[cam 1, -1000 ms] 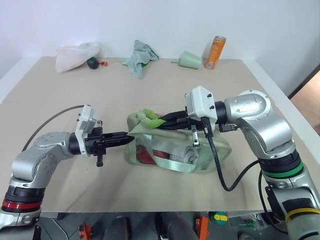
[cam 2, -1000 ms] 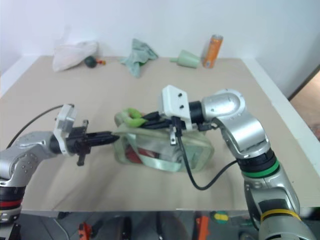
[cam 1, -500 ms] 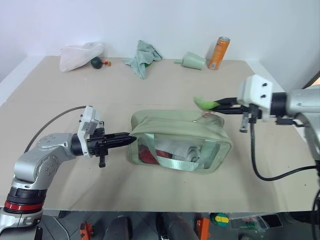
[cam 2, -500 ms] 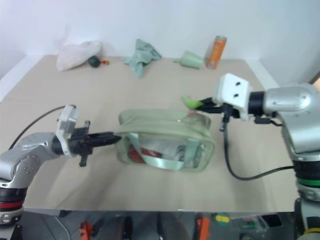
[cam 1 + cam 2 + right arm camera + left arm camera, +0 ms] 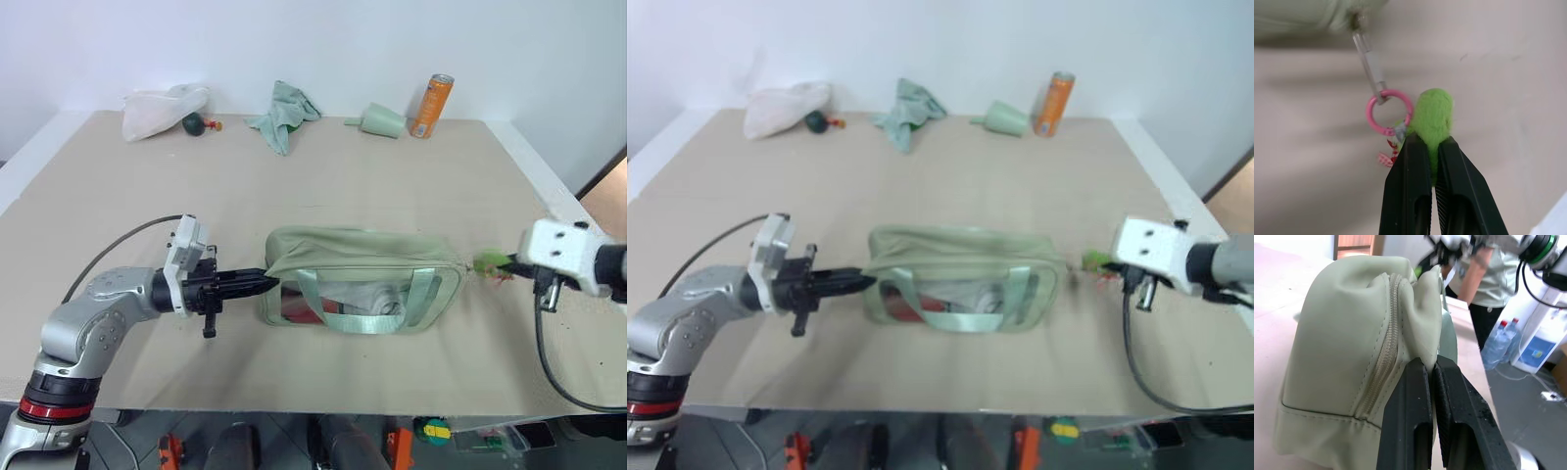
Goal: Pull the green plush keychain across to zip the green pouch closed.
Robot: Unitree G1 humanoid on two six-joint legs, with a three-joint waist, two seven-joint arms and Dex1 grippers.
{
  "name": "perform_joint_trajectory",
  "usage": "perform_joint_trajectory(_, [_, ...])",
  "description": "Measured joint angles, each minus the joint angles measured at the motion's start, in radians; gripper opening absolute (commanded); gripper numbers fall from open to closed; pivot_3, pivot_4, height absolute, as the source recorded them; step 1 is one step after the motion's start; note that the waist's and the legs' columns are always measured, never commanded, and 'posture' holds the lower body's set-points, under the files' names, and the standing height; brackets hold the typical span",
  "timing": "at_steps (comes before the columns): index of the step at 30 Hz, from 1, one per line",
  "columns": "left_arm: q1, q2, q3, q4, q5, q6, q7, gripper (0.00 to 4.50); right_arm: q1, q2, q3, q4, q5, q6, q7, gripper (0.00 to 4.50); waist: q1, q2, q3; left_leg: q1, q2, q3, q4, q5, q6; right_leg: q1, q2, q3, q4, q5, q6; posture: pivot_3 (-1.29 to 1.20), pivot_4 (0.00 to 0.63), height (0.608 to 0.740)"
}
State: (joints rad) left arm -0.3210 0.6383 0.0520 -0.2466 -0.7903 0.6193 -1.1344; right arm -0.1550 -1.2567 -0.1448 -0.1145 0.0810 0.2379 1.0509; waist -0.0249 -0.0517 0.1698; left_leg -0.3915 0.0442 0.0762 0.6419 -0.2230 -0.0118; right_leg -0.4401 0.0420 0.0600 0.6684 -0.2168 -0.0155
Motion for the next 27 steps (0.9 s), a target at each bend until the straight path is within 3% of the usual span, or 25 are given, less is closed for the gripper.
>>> perform_joint_trajectory(2, [0.004, 0.000, 0.006, 0.000, -0.005, 0.004, 0.015, 0.00, -0.007, 0.068, 0.063, -0.035, -0.030, 0.027, -0.037, 0.04, 0.000, -0.002, -0.001, 0.000, 0.002, 0.000, 0.001, 0.000, 0.000, 0.001, 0.002, 0.000, 0.000, 0.000, 0.000, 0.00, 0.150, 0.740])
perform_joint_trajectory(5, [0.007, -0.001, 0.032, 0.003, -0.036, 0.060, 0.065, 0.00, -0.063, 0.266, 0.219, -0.033, -0.086, 0.053, -0.102, 0.04, -0.008, -0.003, -0.002, 0.001, 0.004, -0.001, 0.002, 0.001, -0.001, 0.001, 0.003, -0.001, 0.000, 0.000, 0.000, 0.00, 0.150, 0.740])
perform_joint_trajectory(8, [0.000, -0.001, 0.050, 0.006, -0.053, 0.103, 0.107, 0.00, -0.113, 0.310, 0.250, -0.003, -0.110, 0.060, -0.117, 0.04, -0.015, -0.003, -0.003, 0.004, 0.004, 0.000, 0.002, 0.002, 0.000, 0.003, 0.004, 0.000, 0.001, 0.000, -0.001, 0.00, 0.150, 0.740])
perform_joint_trajectory(9, [-0.001, -0.001, 0.054, 0.007, -0.054, 0.108, 0.113, 0.00, -0.125, 0.321, 0.251, 0.003, -0.103, 0.071, -0.112, 0.69, -0.018, -0.004, -0.003, 0.004, 0.004, 0.000, 0.002, 0.002, 0.000, 0.003, 0.004, -0.001, 0.001, -0.001, -0.002, 0.00, 0.150, 0.740])
perform_joint_trajectory(12, [-0.001, 0.000, 0.056, 0.008, -0.053, 0.108, 0.121, 0.00, -0.133, 0.325, 0.208, 0.005, -0.023, 0.119, -0.063, 1.67, -0.020, -0.003, -0.003, 0.004, 0.004, 0.001, 0.002, 0.003, 0.001, 0.003, 0.004, 0.000, 0.001, -0.001, -0.003, 0.00, 0.150, 0.740])
perform_joint_trajectory(20, [-0.003, 0.001, 0.058, 0.027, -0.065, 0.140, 0.125, 2.73, -0.138, 0.323, 0.047, 0.000, 0.177, 0.220, 0.015, 4.40, -0.020, -0.003, -0.003, 0.002, 0.002, 0.000, -0.002, 0.002, 0.001, 0.001, 0.004, 0.002, 0.001, 0.002, 0.002, 0.00, 0.150, 0.740])
perform_joint_trajectory(23, [-0.010, 0.001, 0.068, 0.026, -0.076, 0.145, 0.139, 3.73, -0.125, 0.314, -0.021, -0.002, 0.252, 0.261, 0.048, 4.50, -0.019, -0.003, -0.003, 0.000, 0.002, -0.001, -0.003, 0.002, 0.000, -0.001, 0.004, 0.002, 0.000, 0.001, 0.000, 0.00, 0.150, 0.740])
perform_joint_trajectory(27, [-0.001, 0.045, 0.106, -0.016, -0.132, 0.211, 0.165, 3.73, -0.087, 0.308, -0.135, -0.005, 0.359, 0.311, 0.084, 4.50, -0.021, -0.003, -0.003, 0.000, 0.002, -0.002, -0.004, 0.000, 0.000, -0.001, 0.005, 0.001, 0.000, -0.001, -0.002, 0.00, 0.150, 0.740])
